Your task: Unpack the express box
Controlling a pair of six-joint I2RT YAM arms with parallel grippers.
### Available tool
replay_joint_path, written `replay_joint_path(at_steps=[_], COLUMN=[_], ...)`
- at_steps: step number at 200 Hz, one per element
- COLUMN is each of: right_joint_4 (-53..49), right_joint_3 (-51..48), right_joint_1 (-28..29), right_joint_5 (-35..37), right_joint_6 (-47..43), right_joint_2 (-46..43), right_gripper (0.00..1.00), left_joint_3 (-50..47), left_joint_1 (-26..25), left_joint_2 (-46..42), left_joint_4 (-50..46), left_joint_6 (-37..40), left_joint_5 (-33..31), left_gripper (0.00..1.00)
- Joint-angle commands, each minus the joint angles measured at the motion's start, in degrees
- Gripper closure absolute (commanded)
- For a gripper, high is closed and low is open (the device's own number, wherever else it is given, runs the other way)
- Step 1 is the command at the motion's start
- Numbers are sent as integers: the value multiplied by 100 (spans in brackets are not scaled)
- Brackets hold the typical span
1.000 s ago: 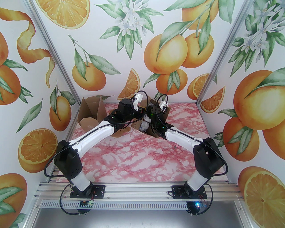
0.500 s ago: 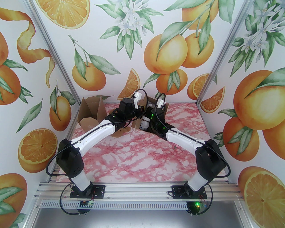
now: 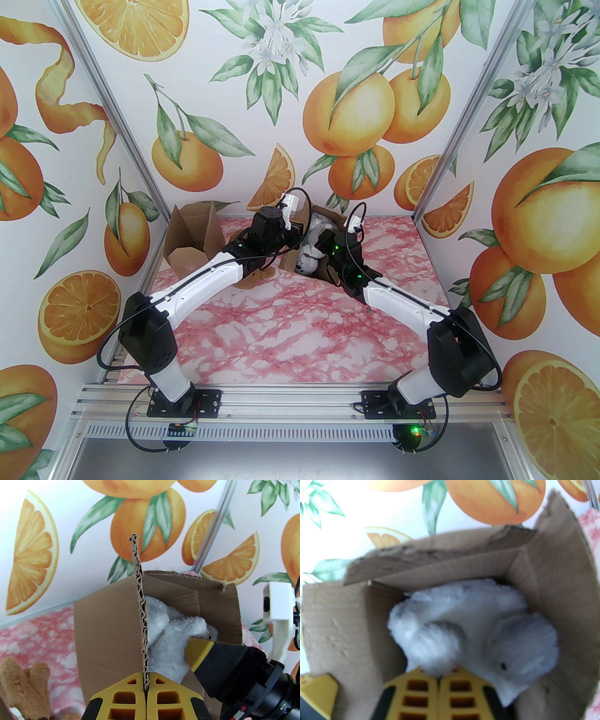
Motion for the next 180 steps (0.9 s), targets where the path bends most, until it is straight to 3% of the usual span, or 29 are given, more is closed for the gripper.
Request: replay_joint_path(at_steps=[1, 84, 180], right_joint_4=[766, 1179, 985], right_joint_3=[55, -25, 168], right_joint_1=[-10, 233, 187], right_joint_5=[-640, -1193, -623], right_joint_6=[41, -970, -1721], right_joint_2=[-303, -1219, -2192], right_gripper=[100, 100, 100], left_joint_3=[366, 1077, 1421], left_joint_1=[80, 293, 571], left_joint_2=[-12, 602, 1032], left_joint_4=[42, -354, -656], left_joint_6=[-187, -593, -928], left_joint_5=[-375, -2, 599], left_gripper=[100, 100, 100])
